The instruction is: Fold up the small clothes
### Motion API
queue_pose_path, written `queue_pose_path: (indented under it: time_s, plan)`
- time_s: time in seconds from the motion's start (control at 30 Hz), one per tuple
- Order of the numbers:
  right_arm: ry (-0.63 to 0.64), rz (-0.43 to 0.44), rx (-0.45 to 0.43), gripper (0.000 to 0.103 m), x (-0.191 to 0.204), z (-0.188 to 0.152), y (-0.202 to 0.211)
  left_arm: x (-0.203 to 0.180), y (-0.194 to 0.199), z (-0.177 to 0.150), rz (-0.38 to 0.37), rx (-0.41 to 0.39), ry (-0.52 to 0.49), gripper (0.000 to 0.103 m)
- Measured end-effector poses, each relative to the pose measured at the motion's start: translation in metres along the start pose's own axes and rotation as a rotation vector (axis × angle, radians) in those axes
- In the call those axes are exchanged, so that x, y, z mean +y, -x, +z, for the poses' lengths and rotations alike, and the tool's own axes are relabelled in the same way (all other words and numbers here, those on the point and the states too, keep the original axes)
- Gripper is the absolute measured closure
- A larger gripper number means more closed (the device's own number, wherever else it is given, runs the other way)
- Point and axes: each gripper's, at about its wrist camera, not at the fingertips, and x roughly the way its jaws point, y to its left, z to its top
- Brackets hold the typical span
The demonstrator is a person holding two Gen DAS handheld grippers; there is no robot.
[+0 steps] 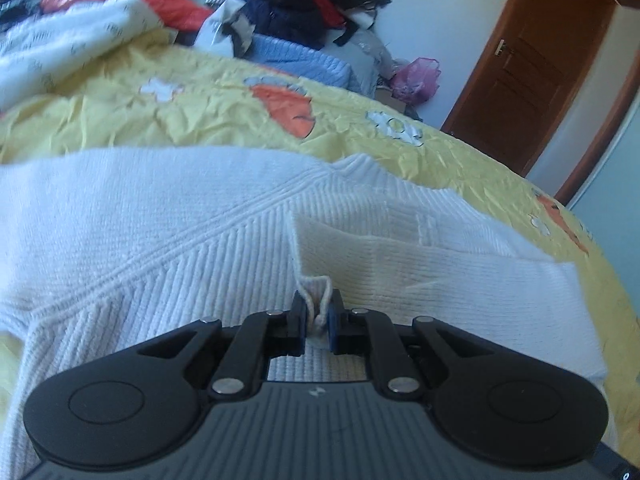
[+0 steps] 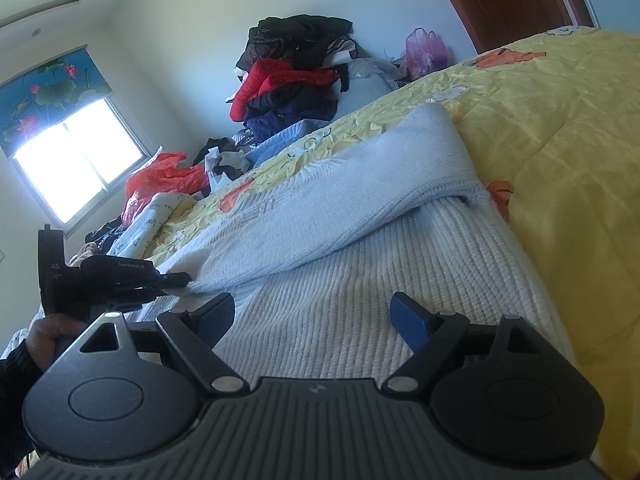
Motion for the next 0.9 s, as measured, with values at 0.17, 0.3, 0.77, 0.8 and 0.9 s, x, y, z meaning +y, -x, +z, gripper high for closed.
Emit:
queue_pose_path:
  time_s: [0.17,0.3,0.77,0.8,0.9]
  plan:
    - [0.005,-0.002,0.001,0.016,0.0,0.0,-0.001,-0.007,-0.013,0.003,-0.005,0.063,-0.044,0.091]
    - [0.012,-0.006,0.004,0.016,0.001,0.0,-0.001,-0.001,0.011,0.005,0.056,-0.006,-0.012,0.086]
    - [0.314,-0.236,0.045,0.01,0.036,0.116,-0.104,-0.065,-0.017,-0.035,0.074,-0.108,-0.234,0.052]
    - [0.35,-0.286,0.074,0.01,0.03,0.113,-0.118,-0.066,-0.017,-0.038,0.077,-0.109,-0.258,0.052]
    - [0.454,-0.387,0.124,0.006,0.02,0.087,-0.144,-0.058,-0.015,-0.038,0.043,-0.104,-0.236,0.051]
